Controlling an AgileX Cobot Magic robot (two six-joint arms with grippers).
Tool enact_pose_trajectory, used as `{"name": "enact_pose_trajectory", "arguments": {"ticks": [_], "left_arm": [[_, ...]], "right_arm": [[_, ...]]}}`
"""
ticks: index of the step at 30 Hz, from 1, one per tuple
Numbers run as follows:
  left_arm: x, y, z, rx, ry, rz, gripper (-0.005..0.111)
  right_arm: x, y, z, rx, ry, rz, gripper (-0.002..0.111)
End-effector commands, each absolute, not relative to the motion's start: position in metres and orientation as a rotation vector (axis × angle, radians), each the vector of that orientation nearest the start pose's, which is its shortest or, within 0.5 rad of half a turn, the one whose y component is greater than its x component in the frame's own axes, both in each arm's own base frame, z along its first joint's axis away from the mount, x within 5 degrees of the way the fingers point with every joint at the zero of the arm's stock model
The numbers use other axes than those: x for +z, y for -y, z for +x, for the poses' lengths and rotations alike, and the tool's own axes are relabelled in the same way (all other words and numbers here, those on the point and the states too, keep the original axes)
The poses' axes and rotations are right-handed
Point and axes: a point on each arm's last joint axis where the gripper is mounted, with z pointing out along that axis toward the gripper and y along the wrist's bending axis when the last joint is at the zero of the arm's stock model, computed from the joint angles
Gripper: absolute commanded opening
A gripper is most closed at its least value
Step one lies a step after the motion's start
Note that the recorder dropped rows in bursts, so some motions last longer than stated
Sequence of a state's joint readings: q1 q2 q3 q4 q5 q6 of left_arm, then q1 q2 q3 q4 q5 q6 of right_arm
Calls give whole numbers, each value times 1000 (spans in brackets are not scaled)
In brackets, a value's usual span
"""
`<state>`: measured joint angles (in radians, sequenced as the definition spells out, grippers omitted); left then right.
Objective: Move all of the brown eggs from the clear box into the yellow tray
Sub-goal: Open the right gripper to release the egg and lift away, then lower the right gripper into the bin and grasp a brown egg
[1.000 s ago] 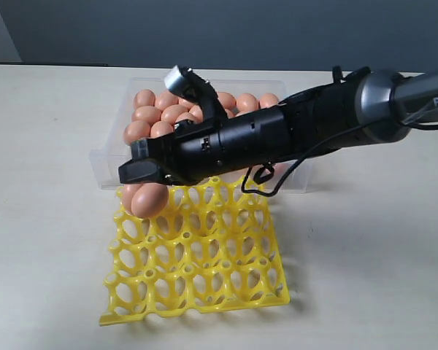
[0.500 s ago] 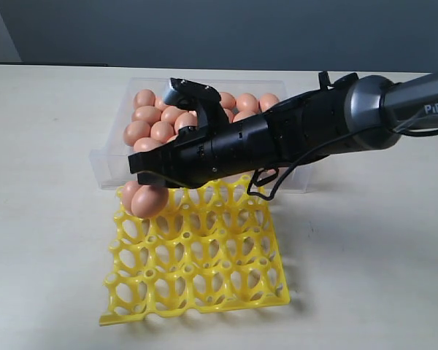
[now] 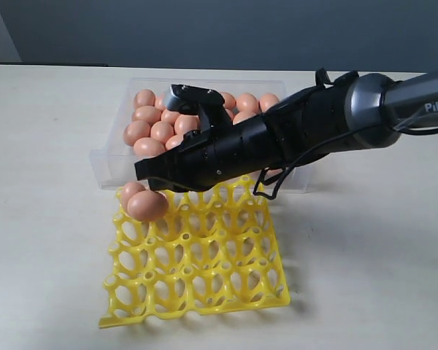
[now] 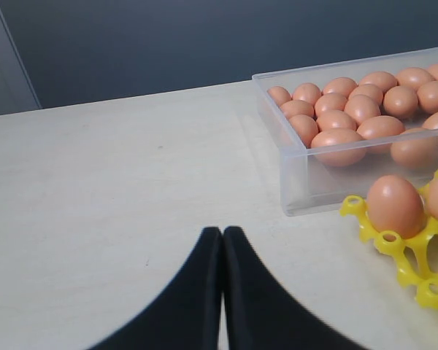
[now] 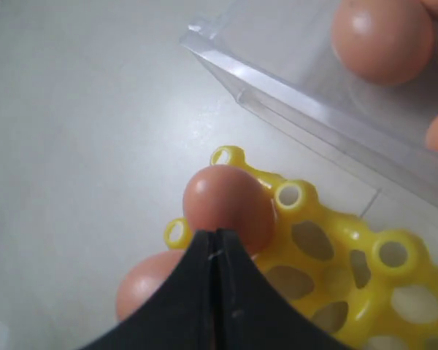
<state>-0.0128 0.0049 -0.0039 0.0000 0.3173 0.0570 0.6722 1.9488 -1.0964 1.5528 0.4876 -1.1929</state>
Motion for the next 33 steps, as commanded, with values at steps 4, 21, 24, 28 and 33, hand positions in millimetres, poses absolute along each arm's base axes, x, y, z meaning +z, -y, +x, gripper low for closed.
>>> {"name": "enact_pose_trajectory", "arguments": {"ticks": [4, 21, 24, 28, 33], "left_arm": [[185, 0, 54, 34, -1790, 58, 0], [185, 0, 54, 34, -1790, 58, 0], [185, 0, 54, 34, -1790, 58, 0], [185, 0, 54, 34, -1790, 58, 0], [185, 0, 54, 34, -1790, 58, 0]], "right_arm": [[156, -278, 280, 1023, -2409, -680, -1], [165, -273, 289, 903, -2375, -605, -1], [187, -266, 305, 753, -2288, -506, -1], [222, -257, 332, 761, -2171, -482, -1], [246, -246, 367, 890, -2139, -533, 12]]}}
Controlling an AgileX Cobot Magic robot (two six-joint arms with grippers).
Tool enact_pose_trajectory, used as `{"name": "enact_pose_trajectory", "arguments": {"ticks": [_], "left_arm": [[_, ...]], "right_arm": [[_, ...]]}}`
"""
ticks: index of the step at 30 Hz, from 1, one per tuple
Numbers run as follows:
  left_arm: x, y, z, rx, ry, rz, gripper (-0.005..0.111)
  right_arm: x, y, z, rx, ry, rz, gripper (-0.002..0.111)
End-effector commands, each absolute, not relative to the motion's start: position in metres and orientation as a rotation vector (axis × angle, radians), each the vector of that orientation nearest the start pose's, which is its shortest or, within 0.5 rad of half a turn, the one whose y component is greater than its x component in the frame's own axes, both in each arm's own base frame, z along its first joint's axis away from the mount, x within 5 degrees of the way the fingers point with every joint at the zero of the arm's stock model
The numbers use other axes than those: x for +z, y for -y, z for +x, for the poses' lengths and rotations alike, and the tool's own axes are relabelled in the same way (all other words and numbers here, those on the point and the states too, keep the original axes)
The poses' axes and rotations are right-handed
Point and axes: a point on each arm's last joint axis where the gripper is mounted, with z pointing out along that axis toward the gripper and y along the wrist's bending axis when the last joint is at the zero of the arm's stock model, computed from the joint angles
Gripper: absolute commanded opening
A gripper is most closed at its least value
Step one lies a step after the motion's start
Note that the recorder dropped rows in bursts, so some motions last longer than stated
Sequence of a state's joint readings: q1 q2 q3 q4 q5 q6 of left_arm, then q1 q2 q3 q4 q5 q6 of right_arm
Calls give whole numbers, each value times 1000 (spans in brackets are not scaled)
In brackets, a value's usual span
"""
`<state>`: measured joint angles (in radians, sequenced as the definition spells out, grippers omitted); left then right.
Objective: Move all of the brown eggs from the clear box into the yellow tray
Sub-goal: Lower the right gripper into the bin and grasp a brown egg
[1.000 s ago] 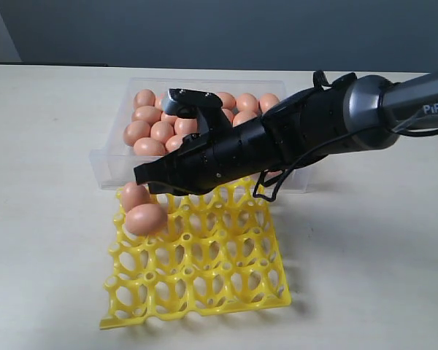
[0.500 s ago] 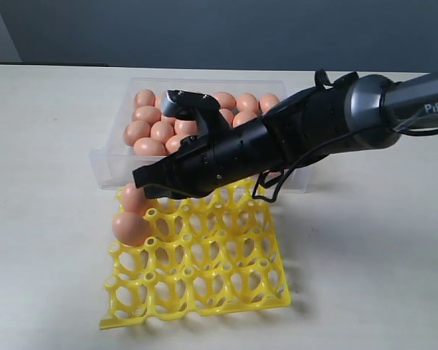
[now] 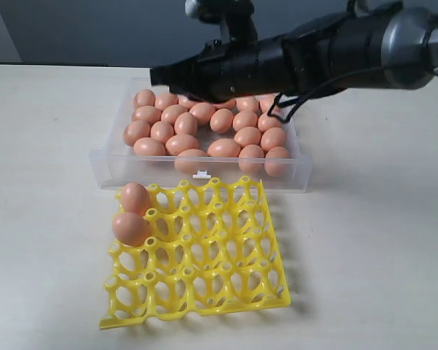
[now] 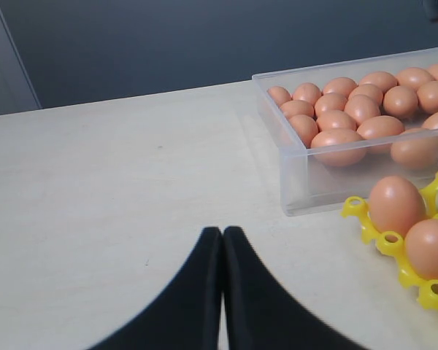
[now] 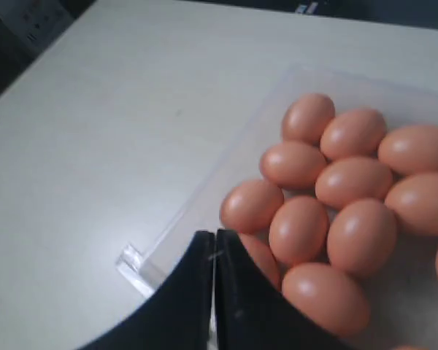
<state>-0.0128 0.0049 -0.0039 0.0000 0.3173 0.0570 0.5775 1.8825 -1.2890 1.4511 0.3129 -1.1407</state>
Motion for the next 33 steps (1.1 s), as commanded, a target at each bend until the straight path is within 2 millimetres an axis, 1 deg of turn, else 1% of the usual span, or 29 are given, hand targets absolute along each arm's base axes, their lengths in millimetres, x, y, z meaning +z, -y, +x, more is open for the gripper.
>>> {"name": "enact_pose_trajectory", "arguments": {"ticks": [1, 3, 5, 6, 7, 10, 15, 19, 23, 27, 33], "left_arm": [[185, 0, 54, 34, -1790, 58, 0], [185, 0, 54, 34, -1790, 58, 0], [185, 0, 54, 34, -1790, 58, 0], [185, 0, 54, 34, -1790, 58, 0], [185, 0, 54, 34, -1790, 58, 0], [185, 0, 54, 34, -1790, 58, 0], [185, 0, 54, 34, -1790, 58, 0], [185, 0, 54, 34, -1790, 58, 0], [185, 0, 54, 34, -1790, 58, 0], [185, 0, 54, 34, -1790, 58, 0], [185, 0, 54, 34, -1790, 58, 0]], "right_arm": [[246, -246, 371, 897, -2152, -529, 21], [244, -247, 381, 878, -2176, -558, 40], [234, -251, 388, 838, -2232, -619, 54], [231, -252, 393, 806, -2266, -643, 58], [225, -254, 398, 796, -2324, -629, 59], [207, -256, 412, 717, -2426, -604, 58], [183, -261, 433, 628, -2502, -570, 58], [165, -267, 445, 622, -2528, -538, 58], [153, -270, 452, 631, -2543, -511, 58], [138, -272, 455, 632, -2573, -485, 58], [126, -272, 456, 628, -2590, -480, 58]]}}
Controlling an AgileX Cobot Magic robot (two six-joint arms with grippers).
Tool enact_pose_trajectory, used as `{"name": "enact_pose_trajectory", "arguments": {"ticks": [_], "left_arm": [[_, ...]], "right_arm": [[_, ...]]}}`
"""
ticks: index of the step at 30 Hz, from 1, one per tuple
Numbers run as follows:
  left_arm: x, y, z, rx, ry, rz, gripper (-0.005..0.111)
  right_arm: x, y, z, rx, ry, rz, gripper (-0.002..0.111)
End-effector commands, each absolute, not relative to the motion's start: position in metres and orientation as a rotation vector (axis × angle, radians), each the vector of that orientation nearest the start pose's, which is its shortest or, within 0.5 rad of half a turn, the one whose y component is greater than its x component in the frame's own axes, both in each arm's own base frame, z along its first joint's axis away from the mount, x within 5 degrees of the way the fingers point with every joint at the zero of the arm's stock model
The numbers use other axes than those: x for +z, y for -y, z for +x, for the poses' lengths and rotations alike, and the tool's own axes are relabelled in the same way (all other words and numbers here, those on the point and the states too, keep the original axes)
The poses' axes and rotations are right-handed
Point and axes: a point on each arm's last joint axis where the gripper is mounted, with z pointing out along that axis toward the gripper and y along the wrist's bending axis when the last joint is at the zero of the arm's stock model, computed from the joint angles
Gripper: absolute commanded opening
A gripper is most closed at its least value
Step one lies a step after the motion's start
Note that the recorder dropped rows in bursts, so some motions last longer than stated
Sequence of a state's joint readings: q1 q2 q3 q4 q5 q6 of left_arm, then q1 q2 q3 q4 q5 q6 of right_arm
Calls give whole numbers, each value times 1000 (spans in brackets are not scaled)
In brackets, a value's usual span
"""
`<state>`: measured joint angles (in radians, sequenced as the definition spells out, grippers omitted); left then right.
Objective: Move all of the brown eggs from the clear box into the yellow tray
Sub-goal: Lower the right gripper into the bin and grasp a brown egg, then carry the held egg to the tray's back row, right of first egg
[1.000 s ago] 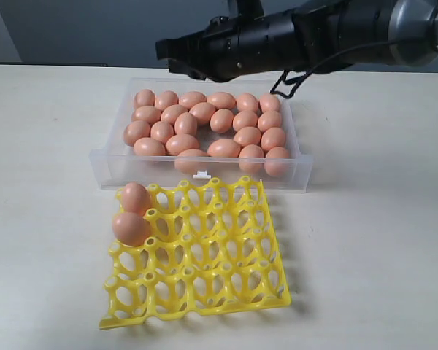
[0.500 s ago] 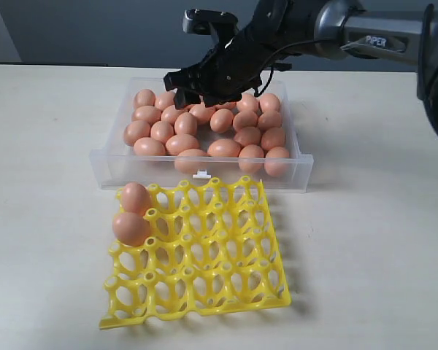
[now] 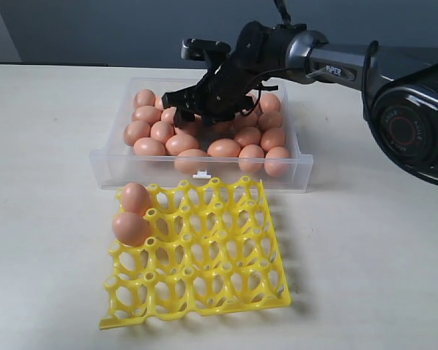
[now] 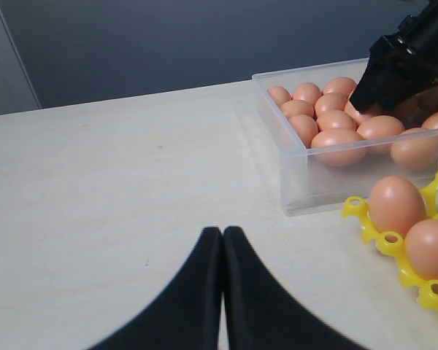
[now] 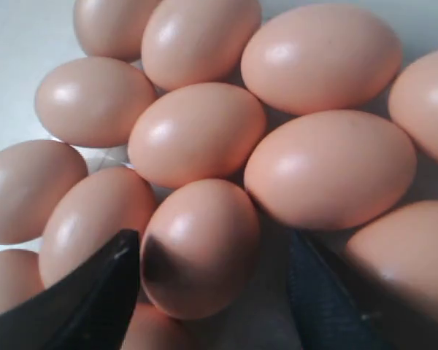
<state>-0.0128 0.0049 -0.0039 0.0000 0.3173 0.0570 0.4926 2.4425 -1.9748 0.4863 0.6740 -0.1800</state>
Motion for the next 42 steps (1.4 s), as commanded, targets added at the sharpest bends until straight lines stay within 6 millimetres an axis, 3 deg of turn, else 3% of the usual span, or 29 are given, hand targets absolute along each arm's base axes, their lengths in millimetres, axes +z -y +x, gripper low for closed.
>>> {"name": "enact_pose_trajectory", "arguments": {"ticks": [1, 6, 12, 18, 21, 25, 31, 38, 42], "left_arm": [[185, 0, 54, 34, -1790, 58, 0], [185, 0, 54, 34, -1790, 58, 0], [185, 0, 54, 34, -1790, 58, 0], [185, 0, 54, 34, -1790, 58, 0], [185, 0, 54, 34, -1790, 58, 0], [185, 0, 54, 34, -1790, 58, 0], [185, 0, 54, 34, -1790, 58, 0], [185, 0, 54, 34, -1790, 58, 0], [185, 0, 54, 34, -1790, 58, 0]], "right_arm": [[126, -272, 456, 627, -2584, -476, 58], [125, -273, 459, 623, -2563, -461, 52], [123, -273, 458, 636, -2576, -456, 36], [107, -273, 457, 632, -2612, -457, 45], [102, -274, 457, 640, -2619, -444, 33], [105, -274, 458, 641, -2606, -438, 4], [135, -273, 458, 633, -2541, -489, -1], [213, -269, 447, 631, -2363, -572, -1], [242, -248, 419, 585, -2287, -548, -1]]}}
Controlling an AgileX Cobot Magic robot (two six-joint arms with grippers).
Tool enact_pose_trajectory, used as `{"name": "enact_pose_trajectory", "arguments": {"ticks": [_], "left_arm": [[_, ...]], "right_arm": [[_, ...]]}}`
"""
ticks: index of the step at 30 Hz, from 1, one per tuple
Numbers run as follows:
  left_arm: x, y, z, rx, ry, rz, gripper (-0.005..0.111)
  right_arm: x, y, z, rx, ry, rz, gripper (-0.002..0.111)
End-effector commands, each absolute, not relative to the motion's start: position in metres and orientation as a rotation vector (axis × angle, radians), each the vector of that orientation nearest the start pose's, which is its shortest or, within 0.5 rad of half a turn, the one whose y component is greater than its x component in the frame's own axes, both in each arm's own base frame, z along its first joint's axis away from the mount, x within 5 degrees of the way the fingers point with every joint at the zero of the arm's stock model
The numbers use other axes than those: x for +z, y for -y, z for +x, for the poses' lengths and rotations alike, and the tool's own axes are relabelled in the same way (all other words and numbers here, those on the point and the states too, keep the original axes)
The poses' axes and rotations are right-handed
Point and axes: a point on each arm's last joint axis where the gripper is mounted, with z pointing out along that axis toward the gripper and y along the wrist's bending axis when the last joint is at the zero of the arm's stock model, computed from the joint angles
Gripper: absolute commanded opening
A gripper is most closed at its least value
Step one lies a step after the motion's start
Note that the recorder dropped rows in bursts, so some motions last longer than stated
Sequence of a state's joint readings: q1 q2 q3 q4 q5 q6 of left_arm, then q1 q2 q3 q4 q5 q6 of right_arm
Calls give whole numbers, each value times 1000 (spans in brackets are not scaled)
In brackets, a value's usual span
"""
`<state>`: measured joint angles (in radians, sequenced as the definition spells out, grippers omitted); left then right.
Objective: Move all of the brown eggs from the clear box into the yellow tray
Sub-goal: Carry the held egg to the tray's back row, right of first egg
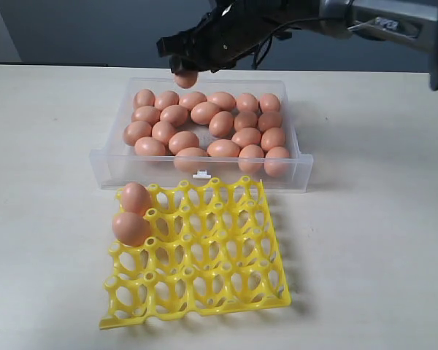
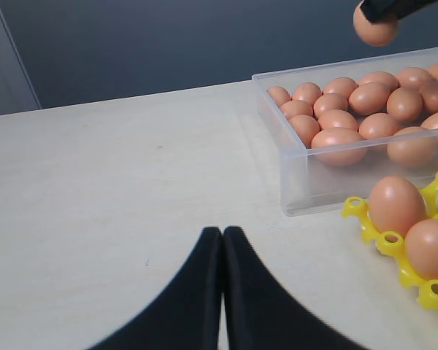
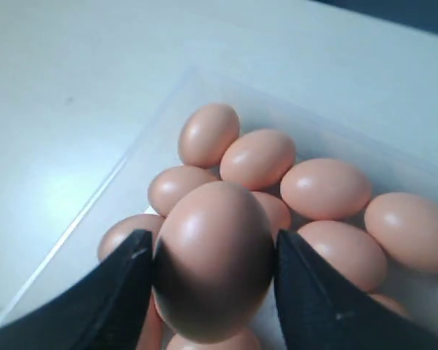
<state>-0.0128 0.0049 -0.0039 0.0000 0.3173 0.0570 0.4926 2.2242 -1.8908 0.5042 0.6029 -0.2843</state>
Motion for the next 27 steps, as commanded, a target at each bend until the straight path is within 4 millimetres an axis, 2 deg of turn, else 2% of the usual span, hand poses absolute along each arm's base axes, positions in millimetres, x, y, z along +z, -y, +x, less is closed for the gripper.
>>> {"name": "enact_pose_trajectory", "arguments": {"ticks": [1, 4, 7, 12, 17, 19, 23, 27], "left_arm": [[185, 0, 54, 34, -1790, 58, 0], [185, 0, 54, 34, -1790, 58, 0], [185, 0, 54, 34, -1790, 58, 0], [185, 0, 54, 34, -1790, 58, 0], [185, 0, 54, 34, -1790, 58, 0], [185, 0, 54, 34, -1790, 58, 0], [185, 0, 54, 34, -1790, 58, 0], [185, 0, 54, 34, -1790, 58, 0]], "right_arm": [[241, -240, 409, 568, -2274, -510, -1], [229, -223, 362, 510, -2242, -438, -1], [220, -218, 310, 464, -2163, -443, -1], [213, -230, 261, 497, -2109, -492, -1], [208, -251, 239, 540, -2082, -562, -1], [200, -262, 233, 556, -2078, -560, -1], [171, -272, 231, 554, -2151, -559, -1], [159, -274, 236, 562, -2153, -488, -1]]}}
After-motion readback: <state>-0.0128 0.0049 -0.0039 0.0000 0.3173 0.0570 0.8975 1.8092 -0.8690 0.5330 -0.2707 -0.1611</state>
